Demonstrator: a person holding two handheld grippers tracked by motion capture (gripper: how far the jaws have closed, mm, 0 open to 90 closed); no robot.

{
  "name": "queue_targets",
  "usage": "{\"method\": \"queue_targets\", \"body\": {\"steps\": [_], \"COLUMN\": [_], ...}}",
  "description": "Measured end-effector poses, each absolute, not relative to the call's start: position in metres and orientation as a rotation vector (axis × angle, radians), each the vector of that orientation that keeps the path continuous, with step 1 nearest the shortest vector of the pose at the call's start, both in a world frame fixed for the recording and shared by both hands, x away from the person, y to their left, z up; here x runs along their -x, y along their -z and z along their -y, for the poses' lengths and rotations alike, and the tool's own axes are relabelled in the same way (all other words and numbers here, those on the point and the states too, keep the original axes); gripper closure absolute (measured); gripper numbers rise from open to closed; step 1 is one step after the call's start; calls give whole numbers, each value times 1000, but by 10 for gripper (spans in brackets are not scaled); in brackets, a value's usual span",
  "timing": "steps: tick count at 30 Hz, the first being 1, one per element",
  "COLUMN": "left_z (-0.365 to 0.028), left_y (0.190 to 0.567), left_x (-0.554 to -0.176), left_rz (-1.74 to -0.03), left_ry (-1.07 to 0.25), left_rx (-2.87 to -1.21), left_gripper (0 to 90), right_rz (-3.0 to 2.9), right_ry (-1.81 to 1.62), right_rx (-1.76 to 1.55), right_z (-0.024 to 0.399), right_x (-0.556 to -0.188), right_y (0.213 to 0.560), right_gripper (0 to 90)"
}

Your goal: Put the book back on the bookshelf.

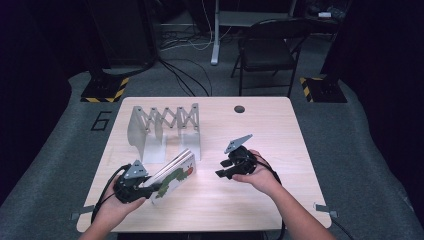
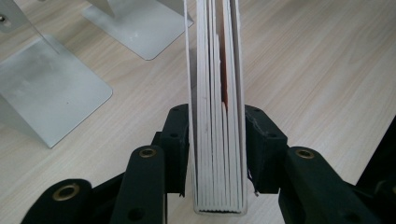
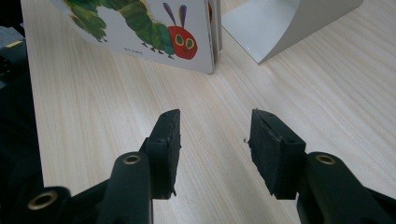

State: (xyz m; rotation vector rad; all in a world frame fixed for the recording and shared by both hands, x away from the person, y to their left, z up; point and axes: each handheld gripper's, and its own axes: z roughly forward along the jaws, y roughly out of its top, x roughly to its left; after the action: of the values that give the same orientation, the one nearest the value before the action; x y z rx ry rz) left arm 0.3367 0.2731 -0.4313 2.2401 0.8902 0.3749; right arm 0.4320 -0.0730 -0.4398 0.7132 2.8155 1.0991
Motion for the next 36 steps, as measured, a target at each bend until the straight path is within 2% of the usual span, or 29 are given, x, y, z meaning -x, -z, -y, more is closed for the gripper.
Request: {"method": "queue_targets", "body": {"steps": [12,23,30,36], "left_z": [-264,-262,-260,-257], "left_y": [438,438,436,436], "left_x": [-344,-347,-347,-345], "left_rz": [-927,-946,-924,-900], "left_ry": [-345,-338,-346,-347], "left_rx": [-2255,-2273,-2295,-2315], "left_gripper": [612,649,738,754], "right_rz": [-2815,-2809,-2810,-2812], "right_ry": [-1107,-1110,-1110,-1107], "right_rx": [-739,-725,-744,-742], "right_z": [73,74,75,75], "right_x": [-431,-432,-432,-432], "right_y": [441,443,444,444], "right_gripper": [533,533,533,533]}}
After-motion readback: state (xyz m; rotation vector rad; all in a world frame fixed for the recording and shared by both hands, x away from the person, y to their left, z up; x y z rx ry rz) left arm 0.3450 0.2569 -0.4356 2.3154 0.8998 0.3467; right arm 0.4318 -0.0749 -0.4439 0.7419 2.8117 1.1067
